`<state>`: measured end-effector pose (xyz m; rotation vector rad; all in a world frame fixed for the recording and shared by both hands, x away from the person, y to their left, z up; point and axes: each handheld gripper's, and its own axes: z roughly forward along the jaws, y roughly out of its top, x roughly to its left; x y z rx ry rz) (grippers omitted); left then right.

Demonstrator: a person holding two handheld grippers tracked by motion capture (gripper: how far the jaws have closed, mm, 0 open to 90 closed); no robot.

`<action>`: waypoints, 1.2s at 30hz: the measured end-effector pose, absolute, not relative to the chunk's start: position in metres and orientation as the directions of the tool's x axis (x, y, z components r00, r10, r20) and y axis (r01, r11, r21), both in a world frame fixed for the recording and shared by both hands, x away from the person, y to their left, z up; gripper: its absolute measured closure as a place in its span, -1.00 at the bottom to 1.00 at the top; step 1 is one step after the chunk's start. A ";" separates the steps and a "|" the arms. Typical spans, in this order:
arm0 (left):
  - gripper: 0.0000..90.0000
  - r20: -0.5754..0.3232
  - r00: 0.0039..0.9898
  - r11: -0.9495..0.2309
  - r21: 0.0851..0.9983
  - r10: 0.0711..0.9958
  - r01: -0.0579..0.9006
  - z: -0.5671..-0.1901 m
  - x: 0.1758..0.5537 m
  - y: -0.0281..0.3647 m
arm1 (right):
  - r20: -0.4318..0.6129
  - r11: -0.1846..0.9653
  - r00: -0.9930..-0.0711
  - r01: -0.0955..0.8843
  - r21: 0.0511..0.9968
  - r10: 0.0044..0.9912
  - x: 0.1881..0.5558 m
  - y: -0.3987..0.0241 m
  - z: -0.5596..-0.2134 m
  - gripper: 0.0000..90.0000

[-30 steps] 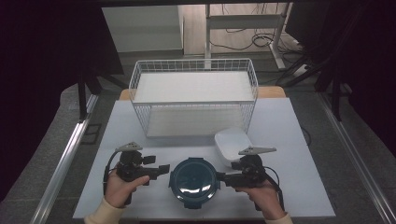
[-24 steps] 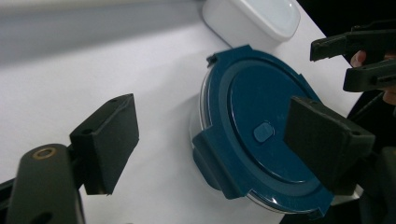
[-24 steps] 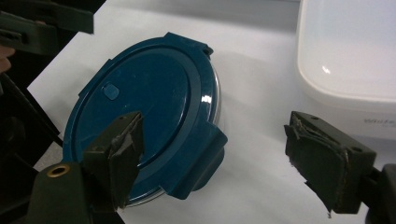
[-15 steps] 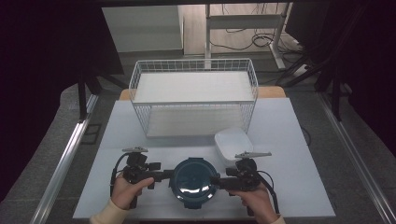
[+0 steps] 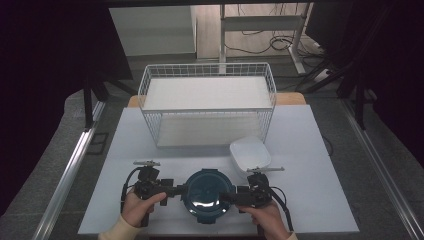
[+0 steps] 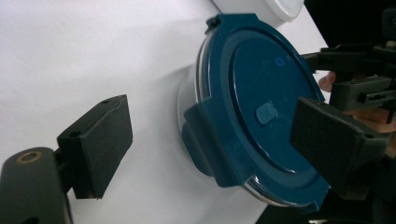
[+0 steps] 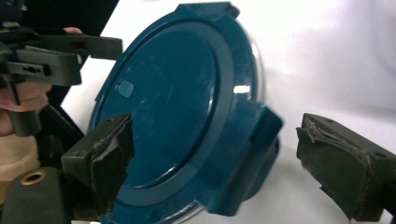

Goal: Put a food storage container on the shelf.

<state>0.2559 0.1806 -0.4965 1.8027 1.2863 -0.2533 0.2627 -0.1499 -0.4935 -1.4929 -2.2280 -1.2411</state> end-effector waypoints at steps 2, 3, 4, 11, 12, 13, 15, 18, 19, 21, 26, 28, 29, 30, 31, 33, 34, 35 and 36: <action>-0.72 -0.609 0.435 -0.081 0.519 0.663 0.851 -0.499 0.255 0.180 | 0.578 0.140 -0.467 0.843 0.519 0.669 0.262 -0.148 -0.496 -0.79; -0.72 -0.632 0.420 -0.068 0.503 0.652 0.862 -0.503 0.255 0.180 | 0.590 0.134 -0.459 0.850 0.510 0.665 0.262 -0.146 -0.497 -0.79; -0.71 -0.641 0.415 -0.065 0.495 0.645 0.866 -0.504 0.254 0.180 | 0.595 0.134 -0.456 0.853 0.504 0.662 0.262 -0.145 -0.498 -0.79; -0.68 -0.709 0.380 -0.045 0.443 0.594 0.896 -0.516 0.254 0.178 | 0.613 0.127 -0.438 0.866 0.483 0.657 0.261 -0.141 -0.503 -0.79; -0.67 -0.708 0.381 -0.048 0.441 0.594 0.896 -0.516 0.254 0.177 | 0.617 0.128 -0.437 0.868 0.479 0.654 0.261 -0.140 -0.505 -0.78; -0.65 -0.711 0.380 -0.053 0.436 0.592 0.898 -0.517 0.254 0.176 | 0.622 0.128 -0.437 0.869 0.477 0.650 0.260 -0.139 -0.506 -0.77; -0.63 -0.717 0.383 -0.058 0.433 0.583 0.899 -0.518 0.253 0.173 | 0.625 0.124 -0.431 0.872 0.473 0.650 0.259 -0.137 -0.508 -0.77; -0.58 -0.726 0.384 -0.060 0.429 0.570 0.901 -0.519 0.253 0.172 | 0.627 0.114 -0.423 0.875 0.471 0.655 0.258 -0.137 -0.508 -0.74; -0.53 -0.739 0.385 -0.057 0.428 0.552 0.902 -0.520 0.252 0.172 | 0.627 0.108 -0.416 0.877 0.468 0.658 0.257 -0.137 -0.508 -0.72; -0.45 -0.755 0.377 -0.054 0.416 0.537 0.908 -0.522 0.252 0.172 | 0.630 0.111 -0.406 0.885 0.453 0.662 0.255 -0.135 -0.511 -0.76; -0.34 -0.762 0.373 -0.052 0.410 0.529 0.911 -0.524 0.252 0.171 | 0.659 0.087 -0.377 0.899 0.428 0.651 0.255 -0.137 -0.514 -0.74; -0.33 -0.749 0.378 -0.056 0.417 0.544 0.907 -0.523 0.251 0.169 | 0.659 0.082 -0.375 0.899 0.430 0.651 0.255 -0.138 -0.513 -0.69; -0.32 -0.747 0.373 -0.055 0.413 0.550 0.909 -0.522 0.250 0.169 | 0.656 0.077 -0.378 0.895 0.439 0.653 0.254 -0.141 -0.511 -0.60; -0.31 -0.747 0.373 -0.055 0.413 0.550 0.909 -0.522 0.250 0.169 | 0.656 0.077 -0.378 0.895 0.439 0.653 0.254 -0.141 -0.511 -0.60; -0.31 -0.749 0.365 -0.051 0.407 0.553 0.912 -0.521 0.250 0.169 | 0.668 0.065 -0.367 0.900 0.431 0.647 0.253 -0.145 -0.510 -0.51; -0.30 -0.751 0.358 -0.047 0.402 0.554 0.914 -0.521 0.250 0.169 | 0.688 0.042 -0.350 0.906 0.422 0.635 0.253 -0.148 -0.511 -0.44; -0.29 -0.751 0.358 -0.047 0.402 0.554 0.914 -0.521 0.250 0.169 | 0.688 0.042 -0.350 0.906 0.422 0.635 0.253 -0.148 -0.511 -0.44; -0.27 -0.761 0.345 -0.030 0.395 0.550 0.918 -0.521 0.249 0.170 | 0.708 0.019 -0.328 0.914 0.406 0.625 0.254 -0.151 -0.512 -0.38; -0.24 -0.761 0.345 -0.030 0.395 0.550 0.918 -0.521 0.249 0.170 | 0.708 0.019 -0.328 0.914 0.406 0.625 0.254 -0.151 -0.512 -0.38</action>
